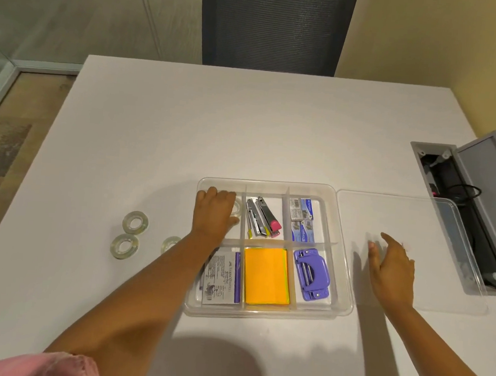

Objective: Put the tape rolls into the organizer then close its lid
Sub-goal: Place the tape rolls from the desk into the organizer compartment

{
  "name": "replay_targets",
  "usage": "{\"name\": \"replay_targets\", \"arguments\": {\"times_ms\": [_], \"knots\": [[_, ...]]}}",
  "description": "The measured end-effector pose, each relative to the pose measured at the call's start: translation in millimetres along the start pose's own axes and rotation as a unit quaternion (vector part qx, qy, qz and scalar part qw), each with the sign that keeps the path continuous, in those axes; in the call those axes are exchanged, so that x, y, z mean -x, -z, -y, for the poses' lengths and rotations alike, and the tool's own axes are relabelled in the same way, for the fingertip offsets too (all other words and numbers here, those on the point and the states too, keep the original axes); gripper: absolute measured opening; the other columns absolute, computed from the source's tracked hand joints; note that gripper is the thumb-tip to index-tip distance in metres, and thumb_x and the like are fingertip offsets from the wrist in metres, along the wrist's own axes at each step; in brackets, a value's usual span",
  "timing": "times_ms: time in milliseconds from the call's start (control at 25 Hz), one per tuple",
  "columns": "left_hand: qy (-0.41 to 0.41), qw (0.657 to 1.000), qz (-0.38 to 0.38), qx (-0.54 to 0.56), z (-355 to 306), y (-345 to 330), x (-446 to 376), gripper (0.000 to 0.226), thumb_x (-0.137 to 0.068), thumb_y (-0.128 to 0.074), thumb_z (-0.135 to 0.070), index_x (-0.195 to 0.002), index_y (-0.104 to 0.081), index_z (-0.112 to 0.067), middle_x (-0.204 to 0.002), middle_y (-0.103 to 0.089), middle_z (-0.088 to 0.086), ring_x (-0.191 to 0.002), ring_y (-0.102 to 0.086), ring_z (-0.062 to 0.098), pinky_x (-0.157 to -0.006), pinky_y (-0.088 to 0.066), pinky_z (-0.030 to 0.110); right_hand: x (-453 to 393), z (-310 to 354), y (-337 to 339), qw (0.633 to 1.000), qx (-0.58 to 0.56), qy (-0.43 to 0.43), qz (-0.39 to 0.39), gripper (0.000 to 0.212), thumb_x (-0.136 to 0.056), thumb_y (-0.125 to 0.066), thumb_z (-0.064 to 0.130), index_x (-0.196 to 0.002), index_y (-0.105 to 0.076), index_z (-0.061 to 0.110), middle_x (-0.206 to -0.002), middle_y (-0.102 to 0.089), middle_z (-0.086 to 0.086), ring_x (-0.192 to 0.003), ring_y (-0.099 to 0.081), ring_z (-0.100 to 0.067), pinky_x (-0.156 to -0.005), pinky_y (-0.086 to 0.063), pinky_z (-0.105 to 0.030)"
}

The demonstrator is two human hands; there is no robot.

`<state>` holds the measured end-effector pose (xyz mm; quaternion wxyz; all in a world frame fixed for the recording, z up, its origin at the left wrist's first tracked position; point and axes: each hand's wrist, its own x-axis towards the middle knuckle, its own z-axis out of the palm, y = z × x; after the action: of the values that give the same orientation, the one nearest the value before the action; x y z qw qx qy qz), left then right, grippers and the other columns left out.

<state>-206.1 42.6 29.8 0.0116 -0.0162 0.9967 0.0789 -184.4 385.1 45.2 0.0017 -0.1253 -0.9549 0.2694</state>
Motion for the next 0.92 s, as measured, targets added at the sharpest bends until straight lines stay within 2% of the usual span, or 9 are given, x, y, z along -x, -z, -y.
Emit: {"name": "replay_targets", "arguments": {"times_ms": [80, 200, 360, 440, 520, 640, 760, 840, 920], "knots": [[-0.027, 0.999, -0.028, 0.033, 4.1, 9.3, 6.0, 0.048, -0.077, -0.066, -0.035, -0.118, -0.054, -0.014, -0.125, -0.059, 0.008, -0.111, -0.052, 0.029, -0.091, -0.034, 0.041, -1.4, 12.7, 1.7, 1.0, -0.019, 0.015, -0.011, 0.044, -0.095, -0.041, 0.035, -0.13, -0.044, 0.009, -0.136, -0.05, -0.018, -0.128, -0.043, -0.037, -0.113, -0.021, -0.059], [-0.021, 0.992, -0.103, 0.068, 25.6, 24.5, 22.9, 0.035, -0.081, -0.062, -0.024, -0.114, -0.057, -0.014, -0.119, -0.061, 0.01, -0.107, -0.055, 0.031, -0.09, -0.036, 0.044, 0.3, 58.5, -3.5, 0.995, -0.02, 0.094, -0.003, 0.037, -0.094, -0.048, 0.027, -0.127, -0.046, 0.01, -0.136, -0.051, -0.014, -0.128, -0.042, -0.031, -0.113, -0.018, -0.059], [0.148, 0.973, -0.133, 0.117, 82.1, 38.4, 54.1, 0.04, -0.083, -0.06, -0.023, -0.12, -0.052, -0.012, -0.121, -0.059, 0.014, -0.11, -0.053, 0.033, -0.094, -0.035, 0.047, 34.1, 158.0, -33.3, 0.959, -0.025, 0.27, 0.077, 0.031, -0.088, -0.059, 0.029, -0.117, -0.057, 0.017, -0.135, -0.051, -0.009, -0.129, -0.042, -0.026, -0.114, -0.007, -0.046], [0.22, 0.96, -0.121, 0.124, 107.6, 39.7, 72.4, 0.045, -0.083, -0.062, -0.024, -0.124, -0.049, -0.01, -0.123, -0.056, 0.016, -0.113, -0.05, 0.036, -0.095, -0.035, 0.049, 65.0, 206.6, -58.8, 0.917, -0.023, 0.373, 0.137, 0.028, -0.085, -0.06, 0.03, -0.111, -0.061, 0.018, -0.129, -0.056, -0.009, -0.126, -0.046, -0.026, -0.114, -0.002, -0.051], [0.262, 0.952, -0.102, 0.123, 125.5, 37.6, 91.0, 0.051, -0.081, -0.063, -0.025, -0.126, -0.046, -0.009, -0.127, -0.054, 0.018, -0.116, -0.048, 0.038, -0.096, -0.036, 0.051, 97.6, 242.9, -88.1, 0.859, -0.005, 0.465, 0.214, 0.029, -0.085, -0.06, 0.028, -0.111, -0.063, 0.015, -0.124, -0.059, -0.013, -0.124, -0.048, -0.026, -0.114, 0.004, -0.053], [0.306, 0.942, -0.044, 0.13, 140.8, 31.8, 112.5, 0.066, -0.079, -0.067, -0.03, -0.133, -0.036, -0.01, -0.141, -0.041, 0.016, -0.124, -0.041, 0.039, -0.099, -0.035, 0.053, 135.6, 268.9, -128.0, 0.768, 0.113, 0.565, 0.28, 0.035, -0.09, -0.053, 0.026, -0.12, -0.057, 0.011, -0.131, -0.054, -0.016, -0.125, -0.045, -0.029, -0.116, 0.006, -0.05], [0.332, 0.934, 0.0, 0.133, 144.4, 24.9, 122.9, 0.078, -0.077, -0.068, -0.035, -0.138, -0.028, -0.01, -0.149, -0.028, 0.013, -0.127, -0.037, 0.04, -0.1, -0.036, 0.052, 147.9, 271.6, -151.3, 0.73, 0.24, 0.578, 0.276, 0.048, -0.087, -0.055, 0.028, -0.13, -0.047, 0.01, -0.147, -0.035, -0.021, -0.133, -0.033, -0.035, -0.115, 0.008, -0.054], [0.351, 0.926, 0.001, 0.139, 143.4, 21.1, 125.0, 0.08, -0.076, -0.07, -0.034, -0.139, -0.027, -0.007, -0.148, -0.029, 0.014, -0.126, -0.038, 0.04, -0.099, -0.039, 0.053, 145.8, 268.7, -158.4, 0.712, 0.342, 0.552, 0.268, 0.06, -0.088, -0.054, 0.031, -0.14, -0.032, 0.011, -0.154, -0.015, -0.024, -0.141, -0.017, -0.038, -0.115, 0.009, -0.055], [0.369, 0.915, -0.007, 0.162, 139.6, 17.5, 125.5, 0.08, -0.076, -0.07, -0.033, -0.138, -0.028, -0.005, -0.146, -0.032, 0.016, -0.126, -0.038, 0.041, -0.098, -0.04, 0.054, 142.4, 265.3, -162.4, 0.694, 0.402, 0.527, 0.281, 0.06, -0.093, -0.045, 0.026, -0.144, -0.019, 0.008, -0.155, -0.004, -0.027, -0.143, -0.006, -0.039, -0.117, 0.009, -0.05]]}}
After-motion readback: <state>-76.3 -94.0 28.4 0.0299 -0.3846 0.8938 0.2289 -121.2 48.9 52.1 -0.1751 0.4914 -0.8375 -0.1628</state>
